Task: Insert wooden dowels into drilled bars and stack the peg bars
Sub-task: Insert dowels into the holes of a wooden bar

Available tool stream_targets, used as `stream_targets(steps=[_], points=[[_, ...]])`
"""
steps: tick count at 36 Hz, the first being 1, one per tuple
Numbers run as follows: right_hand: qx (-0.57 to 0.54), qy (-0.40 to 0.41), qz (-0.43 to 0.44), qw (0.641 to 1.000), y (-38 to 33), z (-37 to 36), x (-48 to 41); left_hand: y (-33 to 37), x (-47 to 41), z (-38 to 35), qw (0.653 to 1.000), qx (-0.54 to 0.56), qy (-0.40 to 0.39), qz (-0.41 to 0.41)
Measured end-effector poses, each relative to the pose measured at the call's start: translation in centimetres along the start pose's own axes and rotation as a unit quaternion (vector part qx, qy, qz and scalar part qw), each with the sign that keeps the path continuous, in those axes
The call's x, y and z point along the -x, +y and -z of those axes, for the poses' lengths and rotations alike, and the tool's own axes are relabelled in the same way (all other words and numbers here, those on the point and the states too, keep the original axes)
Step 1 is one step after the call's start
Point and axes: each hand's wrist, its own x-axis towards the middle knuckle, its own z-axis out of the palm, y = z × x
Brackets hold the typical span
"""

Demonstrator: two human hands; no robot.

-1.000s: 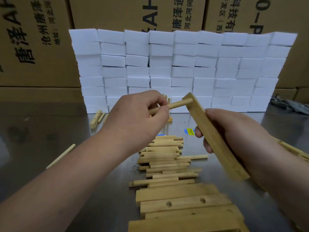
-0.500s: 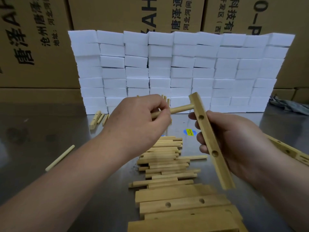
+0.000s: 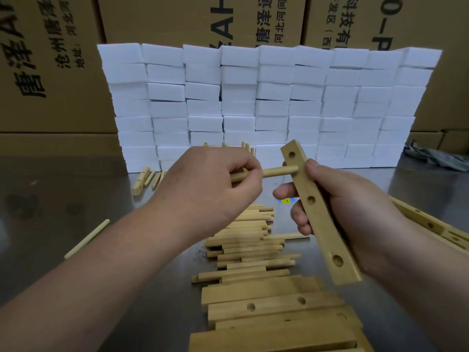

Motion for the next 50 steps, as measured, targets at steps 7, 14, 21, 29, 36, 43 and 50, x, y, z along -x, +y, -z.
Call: stream_targets(steps=[7, 14, 21, 29, 36, 43, 50], points=[[0.042, -0.010, 0.040, 0.998, 0.1, 0.2, 0.1, 0.0, -0.1, 0.2, 1.000, 0.003, 0.018, 0.018], [0.071, -0.011, 0.066, 0.995, 0.2, 0.0, 0.1, -0.2, -0.4, 0.6, 0.999, 0.009, 0.029, 0.019], [0.089, -0.009, 0.075, 0.993, -0.1, 0.0, 0.2, -0.2, -0.3, 0.5, 0.999, -0.014, 0.042, -0.024], [0.099, -0.012, 0.078, 0.992, -0.2, 0.0, 0.4, -0.3, -0.3, 0.3, 0.996, -0.030, 0.055, -0.063], [0.153, -0.010, 0.095, 0.984, -0.3, 0.0, 0.6, -0.3, -0.3, 0.3, 0.994, -0.053, 0.055, -0.081], [0.207, -0.002, 0.108, 0.972, -0.6, -0.1, 0.8, -0.3, -0.3, 0.6, 0.983, -0.127, 0.048, -0.128], [0.232, 0.000, 0.131, 0.964, -0.7, -0.2, 1.1, -0.2, -0.2, 0.5, 0.979, -0.146, 0.047, -0.136]])
